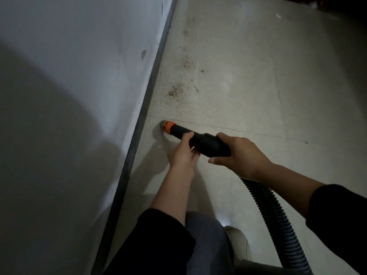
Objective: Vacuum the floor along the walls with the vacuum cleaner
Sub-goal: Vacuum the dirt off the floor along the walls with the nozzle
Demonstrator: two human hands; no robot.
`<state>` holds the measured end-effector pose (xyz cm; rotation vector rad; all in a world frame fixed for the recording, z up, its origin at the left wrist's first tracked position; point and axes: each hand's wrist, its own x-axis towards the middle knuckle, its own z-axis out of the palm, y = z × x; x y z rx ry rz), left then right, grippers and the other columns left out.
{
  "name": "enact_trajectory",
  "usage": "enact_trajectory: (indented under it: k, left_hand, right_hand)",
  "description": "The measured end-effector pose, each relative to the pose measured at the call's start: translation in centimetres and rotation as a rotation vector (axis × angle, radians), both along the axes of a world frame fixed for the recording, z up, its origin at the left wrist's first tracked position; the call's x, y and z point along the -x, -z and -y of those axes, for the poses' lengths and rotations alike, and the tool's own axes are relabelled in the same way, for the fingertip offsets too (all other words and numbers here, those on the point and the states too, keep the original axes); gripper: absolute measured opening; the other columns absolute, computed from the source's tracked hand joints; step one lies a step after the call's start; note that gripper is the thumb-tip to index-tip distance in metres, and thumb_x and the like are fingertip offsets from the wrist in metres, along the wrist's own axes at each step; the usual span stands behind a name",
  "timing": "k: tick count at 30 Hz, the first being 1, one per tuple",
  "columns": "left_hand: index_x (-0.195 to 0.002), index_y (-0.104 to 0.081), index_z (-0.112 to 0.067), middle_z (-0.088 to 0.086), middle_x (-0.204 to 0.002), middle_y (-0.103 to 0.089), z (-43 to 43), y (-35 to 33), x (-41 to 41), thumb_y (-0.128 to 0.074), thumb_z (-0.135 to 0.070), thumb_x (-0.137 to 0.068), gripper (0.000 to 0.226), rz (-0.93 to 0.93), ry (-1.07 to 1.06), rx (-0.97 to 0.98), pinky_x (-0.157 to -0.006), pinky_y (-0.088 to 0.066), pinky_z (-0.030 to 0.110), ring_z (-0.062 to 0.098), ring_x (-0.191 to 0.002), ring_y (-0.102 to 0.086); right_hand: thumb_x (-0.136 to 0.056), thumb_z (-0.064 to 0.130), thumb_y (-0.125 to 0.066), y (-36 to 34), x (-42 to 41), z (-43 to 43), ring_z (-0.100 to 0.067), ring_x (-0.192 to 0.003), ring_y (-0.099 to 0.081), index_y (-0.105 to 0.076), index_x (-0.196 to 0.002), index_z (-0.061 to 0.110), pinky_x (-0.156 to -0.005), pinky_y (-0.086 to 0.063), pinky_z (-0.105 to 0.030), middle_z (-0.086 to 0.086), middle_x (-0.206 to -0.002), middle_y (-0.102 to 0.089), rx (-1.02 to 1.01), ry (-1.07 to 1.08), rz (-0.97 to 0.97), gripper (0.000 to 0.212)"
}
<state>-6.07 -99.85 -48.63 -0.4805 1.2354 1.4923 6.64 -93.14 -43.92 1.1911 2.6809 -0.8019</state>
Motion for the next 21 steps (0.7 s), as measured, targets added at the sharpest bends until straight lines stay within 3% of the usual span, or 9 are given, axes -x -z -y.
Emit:
enact_trajectory:
  k: [4,12,21]
  left_hand:
    - [-0.102,-0.06,-0.01,0.011,-0.109,-0.069,-0.5,0.0,-0.5,-0.07,-0.019,-0.087,0.02,0.004,0.03,-0.004,-0.057,-0.055,0.019,0.013,-0.083,-0.067]
    - [-0.108,-0.06,-0.007,0.011,-0.106,-0.069,-1.2,-0.1,-1.8,-0.07,-0.019,-0.088,0.025,0.0,0.073,-0.008,-0.061,-0.057,0.02,0.015,-0.086,-0.068]
    - [-0.115,-0.06,-0.003,0.012,-0.102,-0.069,-2.0,-0.4,-4.1,-0.07,-0.017,-0.088,0.032,0.025,0.109,-0.018,-0.052,-0.056,0.017,0.015,-0.083,-0.067]
  right_hand:
    - [-0.082,0.044,-0.072,-0.1,-0.8,-0.2,-0.02,-0.068,-0.052,-0.05,-0.095,0.019,-0.064,-0.045,-0.038,0.003,-0.072,-0.054,0.001,0.03,0.007,0.036]
    - [-0.082,0.046,-0.071,-0.3,-2.3,-0.4,-0.019,-0.068,-0.054,-0.05,-0.096,0.019,-0.062,-0.045,-0.037,0.002,-0.074,-0.056,0.003,0.073,0.028,0.036]
    - [-0.083,0.043,-0.071,-0.5,-4.9,-0.4,-0.017,-0.065,-0.053,-0.051,-0.095,0.018,-0.061,-0.044,-0.036,0.002,-0.071,-0.056,0.013,0.135,0.032,0.035]
